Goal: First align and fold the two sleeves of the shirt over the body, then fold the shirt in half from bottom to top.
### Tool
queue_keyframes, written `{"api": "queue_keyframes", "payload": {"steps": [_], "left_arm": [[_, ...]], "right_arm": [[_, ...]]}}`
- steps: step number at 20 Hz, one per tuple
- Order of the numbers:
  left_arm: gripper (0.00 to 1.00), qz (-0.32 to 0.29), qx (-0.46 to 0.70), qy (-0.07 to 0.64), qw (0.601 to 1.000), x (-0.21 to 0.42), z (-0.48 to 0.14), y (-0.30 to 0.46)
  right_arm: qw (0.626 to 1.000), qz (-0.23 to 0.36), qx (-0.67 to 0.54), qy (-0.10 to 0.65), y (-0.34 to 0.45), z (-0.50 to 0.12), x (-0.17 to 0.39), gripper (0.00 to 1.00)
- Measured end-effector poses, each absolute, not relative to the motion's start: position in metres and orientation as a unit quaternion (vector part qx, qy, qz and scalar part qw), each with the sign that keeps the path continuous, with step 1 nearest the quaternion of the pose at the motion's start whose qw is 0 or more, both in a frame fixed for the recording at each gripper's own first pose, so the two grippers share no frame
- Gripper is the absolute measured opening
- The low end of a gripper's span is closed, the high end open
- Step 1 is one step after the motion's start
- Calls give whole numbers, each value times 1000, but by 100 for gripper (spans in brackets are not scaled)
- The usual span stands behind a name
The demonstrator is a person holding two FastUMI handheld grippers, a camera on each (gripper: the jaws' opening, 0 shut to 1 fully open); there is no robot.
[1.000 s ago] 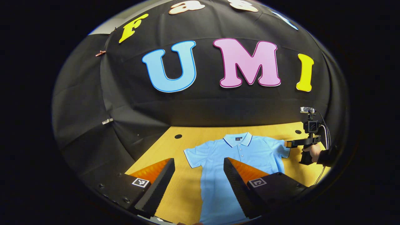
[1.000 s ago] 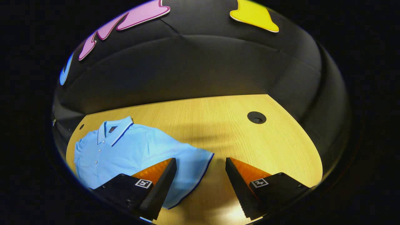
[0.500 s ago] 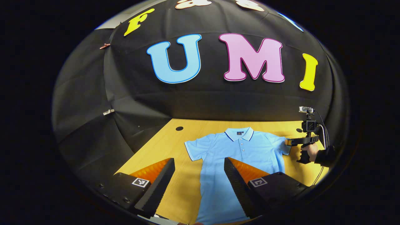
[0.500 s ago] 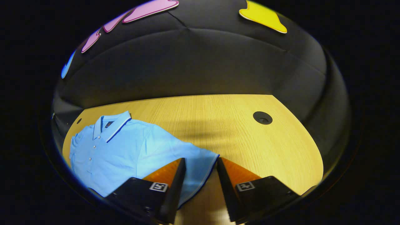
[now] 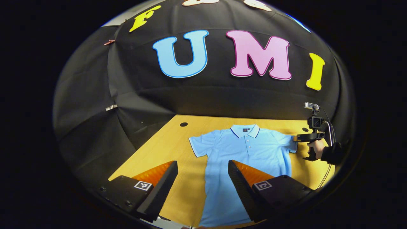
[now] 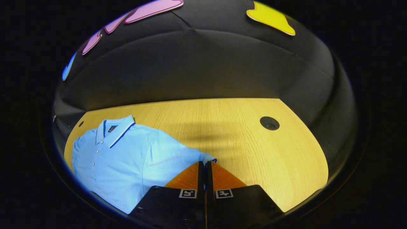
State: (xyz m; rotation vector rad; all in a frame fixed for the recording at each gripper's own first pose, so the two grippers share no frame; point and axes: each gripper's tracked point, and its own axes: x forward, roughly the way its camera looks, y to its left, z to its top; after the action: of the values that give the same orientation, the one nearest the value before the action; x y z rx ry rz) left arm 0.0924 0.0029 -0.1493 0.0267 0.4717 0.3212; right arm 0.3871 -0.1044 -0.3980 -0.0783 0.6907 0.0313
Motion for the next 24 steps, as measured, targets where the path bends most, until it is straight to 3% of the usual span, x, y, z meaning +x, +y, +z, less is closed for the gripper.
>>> {"api": "queue_keyframes", "payload": {"steps": [15,24], "left_arm": [[100,208,-20,215,954,59,-159,52],[100,234,1,208,950,28,-163,88]], "right_arm": [[947,98,-103,289,10,-336,397,7],[920,188,-153,307,126,-358,358,7]]}}
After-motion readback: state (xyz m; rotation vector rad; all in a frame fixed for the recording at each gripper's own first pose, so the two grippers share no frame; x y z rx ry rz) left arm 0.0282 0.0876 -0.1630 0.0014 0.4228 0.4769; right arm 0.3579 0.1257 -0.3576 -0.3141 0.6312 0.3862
